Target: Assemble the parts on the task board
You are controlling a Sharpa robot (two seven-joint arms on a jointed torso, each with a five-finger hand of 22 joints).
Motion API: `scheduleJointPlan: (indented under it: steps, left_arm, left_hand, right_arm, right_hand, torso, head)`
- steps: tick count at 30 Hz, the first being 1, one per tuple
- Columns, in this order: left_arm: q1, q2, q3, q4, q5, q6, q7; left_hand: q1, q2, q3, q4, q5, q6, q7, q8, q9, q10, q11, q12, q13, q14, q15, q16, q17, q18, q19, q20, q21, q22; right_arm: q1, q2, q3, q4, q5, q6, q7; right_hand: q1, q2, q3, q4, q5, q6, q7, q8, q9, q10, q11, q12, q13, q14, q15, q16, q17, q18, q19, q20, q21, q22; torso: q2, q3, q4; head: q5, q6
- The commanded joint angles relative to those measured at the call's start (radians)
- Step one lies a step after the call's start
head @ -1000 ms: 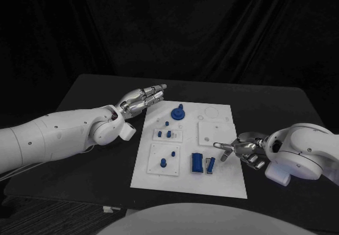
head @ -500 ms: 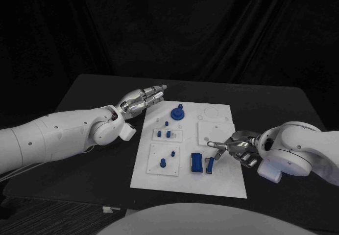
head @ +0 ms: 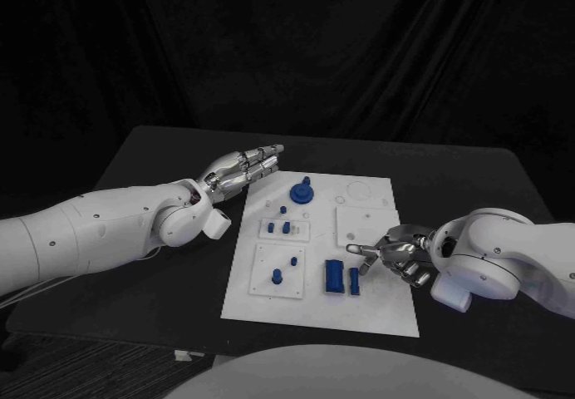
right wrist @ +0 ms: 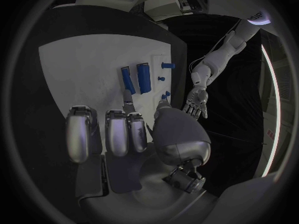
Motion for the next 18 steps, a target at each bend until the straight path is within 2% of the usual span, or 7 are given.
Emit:
scheduleJointPlan:
  steps: [1,6,11,14,18]
  left_arm:
    - [-0.001,0.001,0.001,0.001,0.0,0.012,0.01]
    - [-0.002,-0.001,0.001,0.002,0.0,0.013,0.011]
    - [-0.002,-0.004,0.001,0.004,0.0,0.011,0.014]
    - [-0.002,-0.007,0.001,0.005,0.0,0.01,0.016]
    - [-0.002,-0.008,0.001,0.005,0.0,0.008,0.017]
  left_hand:
    - [0.009,0.002,0.007,-0.001,0.007,0.0,0.007,0.004,0.001,-0.002,0.008,0.0,0.001,0.0,0.007,-0.004,-0.001,0.009,0.0,0.007,0.005,0.001]
    - [0.009,0.002,0.007,-0.001,0.007,0.0,0.007,0.004,0.001,-0.002,0.008,0.0,0.001,0.0,0.007,-0.004,-0.001,0.009,0.0,0.007,0.005,0.001]
    - [0.01,0.002,0.007,-0.002,0.008,0.001,0.008,0.004,0.001,-0.002,0.009,0.0,0.001,0.0,0.007,-0.004,-0.001,0.008,0.0,0.007,0.005,0.001]
    - [0.011,0.001,0.007,-0.002,0.008,0.003,0.008,0.005,0.001,-0.001,0.009,0.001,0.002,0.0,0.008,-0.004,-0.001,0.008,0.001,0.007,0.006,0.002]
    - [0.011,0.001,0.007,-0.002,0.008,0.003,0.008,0.005,0.001,-0.001,0.009,0.001,0.002,0.0,0.008,-0.004,-0.001,0.008,0.001,0.007,0.006,0.002]
  right_arm:
    - [-0.003,-0.003,0.0,0.001,0.005,0.007,0.008]
    - [-0.004,-0.017,0.0,0.017,-0.005,-0.058,0.049]
    - [-0.004,-0.039,0.0,0.043,-0.047,-0.108,0.096]
    - [-0.003,-0.06,0.0,0.067,-0.101,-0.13,0.134]
    - [-0.003,-0.078,0.0,0.087,-0.169,-0.136,0.184]
  right_hand:
    - [0.008,0.005,-0.007,0.0,0.007,0.001,-0.001,-0.004,-0.002,0.102,-0.004,0.003,0.263,0.062,-0.005,0.006,0.018,0.003,0.053,-0.003,0.003,0.229]
    - [0.031,0.012,-0.019,0.001,0.038,0.008,0.0,-0.008,-0.01,0.102,-0.004,0.003,0.263,0.063,-0.004,0.006,0.019,0.002,0.054,-0.003,0.004,0.229]
    - [0.017,0.027,-0.036,0.005,0.05,0.021,-0.002,-0.007,-0.014,0.102,-0.005,0.003,0.263,0.064,-0.005,0.008,0.025,0.002,0.055,-0.003,0.008,0.23]
    - [-0.004,0.039,-0.056,0.005,0.047,0.037,-0.005,-0.004,-0.018,0.102,-0.005,0.003,0.263,0.066,-0.005,0.011,0.033,0.0,0.059,-0.003,0.014,0.233]
    - [-0.024,0.053,-0.083,0.004,0.018,0.057,-0.007,-0.007,-0.026,0.102,-0.009,0.003,0.263,0.067,-0.007,0.014,0.043,-0.002,0.063,-0.005,0.023,0.235]
  torso:
    - [0.0,0.0001,-0.0009]
    - [-0.001,0.001,-0.0016]
    - [-0.001,0.0011,-0.0012]
    - [-0.001,0.0009,-0.0009]
    - [0.0,-0.0006,-0.0004]
  head:
    - [0.001,0.0]
    - [0.001,0.0]
    - [0.004,0.0]
    - [0.003,0.0]
    - [0.0,0.0]
